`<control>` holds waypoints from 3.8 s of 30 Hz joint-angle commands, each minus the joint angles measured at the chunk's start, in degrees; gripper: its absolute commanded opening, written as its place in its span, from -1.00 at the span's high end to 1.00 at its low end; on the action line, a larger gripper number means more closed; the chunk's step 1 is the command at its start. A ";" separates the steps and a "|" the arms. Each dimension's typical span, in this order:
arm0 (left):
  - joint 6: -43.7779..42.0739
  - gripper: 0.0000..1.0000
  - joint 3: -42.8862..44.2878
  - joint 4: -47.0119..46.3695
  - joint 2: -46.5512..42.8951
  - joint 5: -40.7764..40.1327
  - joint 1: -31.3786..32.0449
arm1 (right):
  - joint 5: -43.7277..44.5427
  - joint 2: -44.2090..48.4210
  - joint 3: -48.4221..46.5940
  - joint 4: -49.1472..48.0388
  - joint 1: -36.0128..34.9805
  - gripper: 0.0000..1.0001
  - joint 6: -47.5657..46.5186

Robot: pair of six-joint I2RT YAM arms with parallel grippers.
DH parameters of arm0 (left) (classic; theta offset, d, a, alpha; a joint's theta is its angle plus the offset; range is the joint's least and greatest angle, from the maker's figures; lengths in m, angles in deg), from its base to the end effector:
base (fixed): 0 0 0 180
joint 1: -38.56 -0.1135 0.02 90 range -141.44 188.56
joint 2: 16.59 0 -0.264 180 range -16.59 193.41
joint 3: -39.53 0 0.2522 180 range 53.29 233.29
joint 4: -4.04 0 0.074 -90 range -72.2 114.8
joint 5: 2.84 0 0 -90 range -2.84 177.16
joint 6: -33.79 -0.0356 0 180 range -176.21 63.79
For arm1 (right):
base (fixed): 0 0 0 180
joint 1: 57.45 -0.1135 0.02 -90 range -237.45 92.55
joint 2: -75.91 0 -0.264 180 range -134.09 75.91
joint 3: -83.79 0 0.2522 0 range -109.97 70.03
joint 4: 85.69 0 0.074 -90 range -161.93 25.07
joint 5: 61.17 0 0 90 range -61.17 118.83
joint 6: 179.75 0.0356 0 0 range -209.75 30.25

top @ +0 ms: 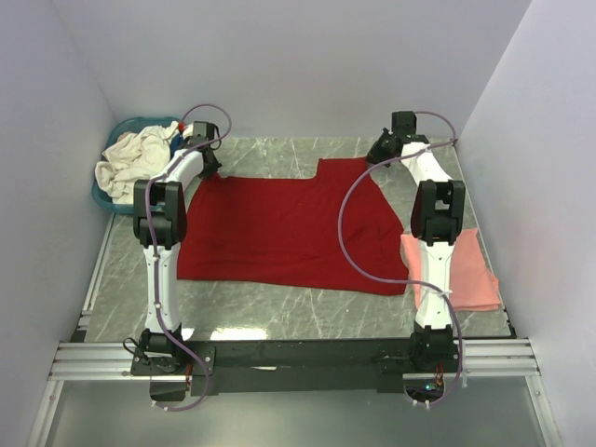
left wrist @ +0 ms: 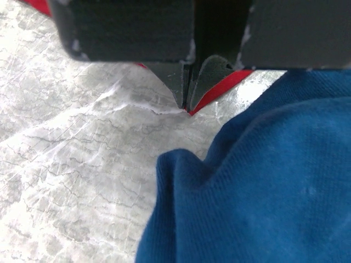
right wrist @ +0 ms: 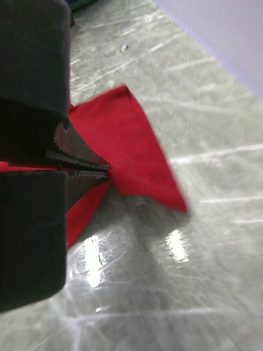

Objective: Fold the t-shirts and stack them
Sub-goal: Fold the tshirt

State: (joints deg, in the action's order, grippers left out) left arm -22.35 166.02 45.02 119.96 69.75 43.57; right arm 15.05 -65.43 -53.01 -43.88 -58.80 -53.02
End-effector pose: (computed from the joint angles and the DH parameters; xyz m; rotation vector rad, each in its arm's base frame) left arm 0.5268 -0.0355 0.1670 -0.7250 2.2960 0.0642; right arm 0.5521 0.0215 0.1799 0.6267 2.3520 0.5953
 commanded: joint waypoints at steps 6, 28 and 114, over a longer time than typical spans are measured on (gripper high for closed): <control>-0.64 0.99 5.22 -0.94 -3.49 -0.96 -1.24 | 3.41 7.74 -1.23 -1.25 0.90 1.00 -5.88; -2.49 0.99 7.34 -4.02 -5.33 2.12 -3.17 | 1.74 16.86 6.65 -2.74 0.99 1.00 -8.69; 16.23 0.99 -53.57 -8.59 -43.82 3.78 -4.75 | 5.43 70.41 83.58 -14.08 -4.98 1.00 -6.41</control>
State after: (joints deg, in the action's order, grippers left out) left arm -8.10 114.15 38.05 78.41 72.59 39.27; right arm 21.43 4.34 29.30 -56.25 -63.85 -59.34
